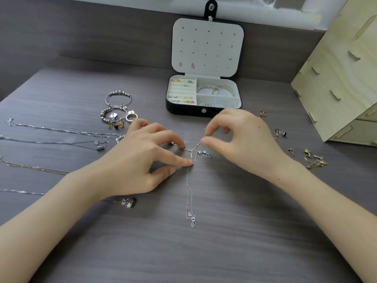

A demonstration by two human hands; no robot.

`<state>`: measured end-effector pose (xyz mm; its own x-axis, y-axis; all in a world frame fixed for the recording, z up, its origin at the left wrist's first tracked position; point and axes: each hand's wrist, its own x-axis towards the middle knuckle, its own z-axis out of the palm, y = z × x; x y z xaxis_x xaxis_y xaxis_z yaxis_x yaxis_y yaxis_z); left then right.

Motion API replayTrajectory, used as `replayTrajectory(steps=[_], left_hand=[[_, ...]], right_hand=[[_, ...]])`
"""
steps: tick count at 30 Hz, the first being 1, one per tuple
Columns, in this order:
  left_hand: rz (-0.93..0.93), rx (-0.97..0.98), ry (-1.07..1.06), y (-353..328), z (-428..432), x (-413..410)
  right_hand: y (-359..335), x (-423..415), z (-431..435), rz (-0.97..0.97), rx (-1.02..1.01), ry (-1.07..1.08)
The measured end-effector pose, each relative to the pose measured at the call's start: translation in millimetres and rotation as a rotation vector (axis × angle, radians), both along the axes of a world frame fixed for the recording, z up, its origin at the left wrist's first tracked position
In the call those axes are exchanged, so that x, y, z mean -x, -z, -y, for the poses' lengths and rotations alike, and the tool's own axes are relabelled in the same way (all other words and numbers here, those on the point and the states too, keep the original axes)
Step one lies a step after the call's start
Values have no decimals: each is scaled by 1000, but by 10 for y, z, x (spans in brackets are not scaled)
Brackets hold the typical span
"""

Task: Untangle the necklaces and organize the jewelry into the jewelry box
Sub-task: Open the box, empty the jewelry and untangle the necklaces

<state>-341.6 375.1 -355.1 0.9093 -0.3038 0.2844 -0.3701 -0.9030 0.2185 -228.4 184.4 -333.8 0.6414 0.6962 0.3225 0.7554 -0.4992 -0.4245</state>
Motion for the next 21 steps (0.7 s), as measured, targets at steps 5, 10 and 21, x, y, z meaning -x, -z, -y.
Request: replayTrajectory(steps=[5,10,21], left_hand=[[-31,-19,9,-16,-21,11],[-46,-7,11,-35,-80,17],[-70,39,18,-34,-117,18]], right_hand=[[35,68,25,-98,215,-50],[2,105,163,-159,270,-55],[-159,181,364,-306,290,-51]])
